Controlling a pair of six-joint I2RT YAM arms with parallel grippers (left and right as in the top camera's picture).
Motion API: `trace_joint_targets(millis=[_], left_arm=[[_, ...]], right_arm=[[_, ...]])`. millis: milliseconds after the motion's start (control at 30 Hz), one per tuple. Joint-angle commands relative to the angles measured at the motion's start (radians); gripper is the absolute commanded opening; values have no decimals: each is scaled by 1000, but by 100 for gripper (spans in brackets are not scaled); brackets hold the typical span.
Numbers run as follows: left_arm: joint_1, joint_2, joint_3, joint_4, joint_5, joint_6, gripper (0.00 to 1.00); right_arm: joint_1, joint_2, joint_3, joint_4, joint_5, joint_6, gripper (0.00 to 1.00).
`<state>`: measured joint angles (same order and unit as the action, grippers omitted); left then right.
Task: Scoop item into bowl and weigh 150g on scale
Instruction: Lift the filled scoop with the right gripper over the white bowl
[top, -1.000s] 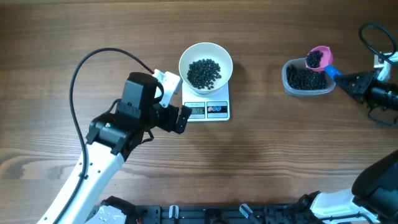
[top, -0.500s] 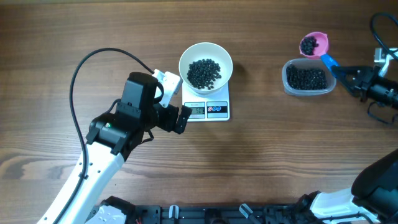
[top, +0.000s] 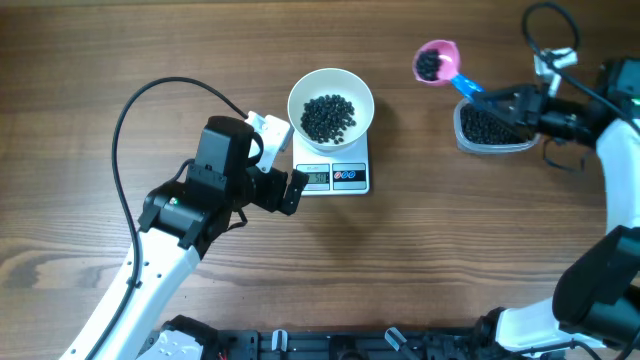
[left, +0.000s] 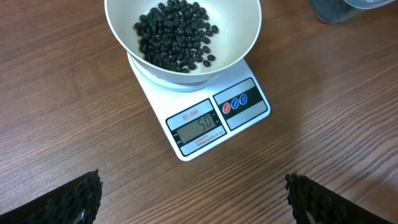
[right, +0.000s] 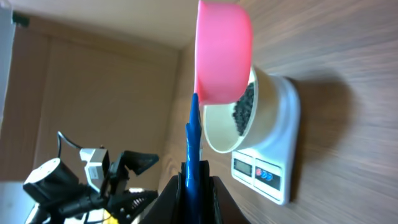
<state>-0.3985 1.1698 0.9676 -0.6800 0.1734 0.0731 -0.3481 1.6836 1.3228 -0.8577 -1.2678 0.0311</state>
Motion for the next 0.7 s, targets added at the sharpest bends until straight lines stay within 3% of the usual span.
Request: trace_joint_targets(millis=[0,367,667], left_arm=[[-5,3,-6,3,16,2,100],[-5,3,-6,3,16,2,100],[-5,3,-6,3,16,2,100]], right_arm=[[74,13,-3,85,-43,177,4],[238,13,-3,349,-42,383,4],[317,13,-3,394,34,388,4]])
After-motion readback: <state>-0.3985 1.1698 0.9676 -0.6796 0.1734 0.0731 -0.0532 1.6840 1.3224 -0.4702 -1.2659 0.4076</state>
